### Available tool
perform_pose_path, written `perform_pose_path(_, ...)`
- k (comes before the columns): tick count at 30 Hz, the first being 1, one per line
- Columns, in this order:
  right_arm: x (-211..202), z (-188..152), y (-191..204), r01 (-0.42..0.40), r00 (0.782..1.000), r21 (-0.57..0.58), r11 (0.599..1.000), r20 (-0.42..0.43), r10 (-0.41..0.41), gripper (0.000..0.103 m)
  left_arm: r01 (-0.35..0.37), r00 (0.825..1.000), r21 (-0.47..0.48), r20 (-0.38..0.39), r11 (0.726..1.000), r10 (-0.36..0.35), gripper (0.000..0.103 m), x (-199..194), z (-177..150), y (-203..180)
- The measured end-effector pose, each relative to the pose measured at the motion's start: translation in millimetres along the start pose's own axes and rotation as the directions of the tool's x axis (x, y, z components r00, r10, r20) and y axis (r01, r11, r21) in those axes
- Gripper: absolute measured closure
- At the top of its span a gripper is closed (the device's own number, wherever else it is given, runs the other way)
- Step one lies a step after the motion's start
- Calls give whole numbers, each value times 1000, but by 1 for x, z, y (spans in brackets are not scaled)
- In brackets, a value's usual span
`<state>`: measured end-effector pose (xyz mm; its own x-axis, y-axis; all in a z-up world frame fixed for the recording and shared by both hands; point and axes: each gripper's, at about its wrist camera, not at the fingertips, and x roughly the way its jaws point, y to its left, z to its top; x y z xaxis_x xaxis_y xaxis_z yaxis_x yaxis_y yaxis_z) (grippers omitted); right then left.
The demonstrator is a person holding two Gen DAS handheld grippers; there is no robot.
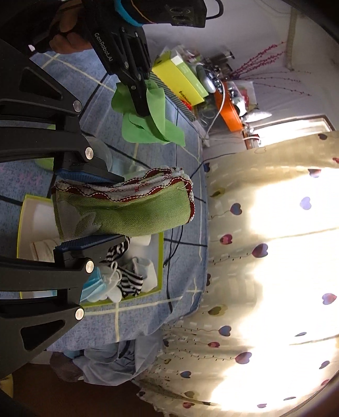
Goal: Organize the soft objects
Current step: 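Carry the green cloth and rolled green towel with both tools over the box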
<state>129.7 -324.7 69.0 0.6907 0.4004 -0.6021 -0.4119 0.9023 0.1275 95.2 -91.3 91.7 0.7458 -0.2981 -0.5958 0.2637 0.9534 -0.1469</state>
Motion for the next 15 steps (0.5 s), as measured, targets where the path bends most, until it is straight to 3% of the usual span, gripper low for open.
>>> perform_pose_path(15, 11, -46, -68, 85, 993, 107, 991, -93, -75, 69, 122, 988, 62, -107, 991, -115, 94, 46, -14, -61)
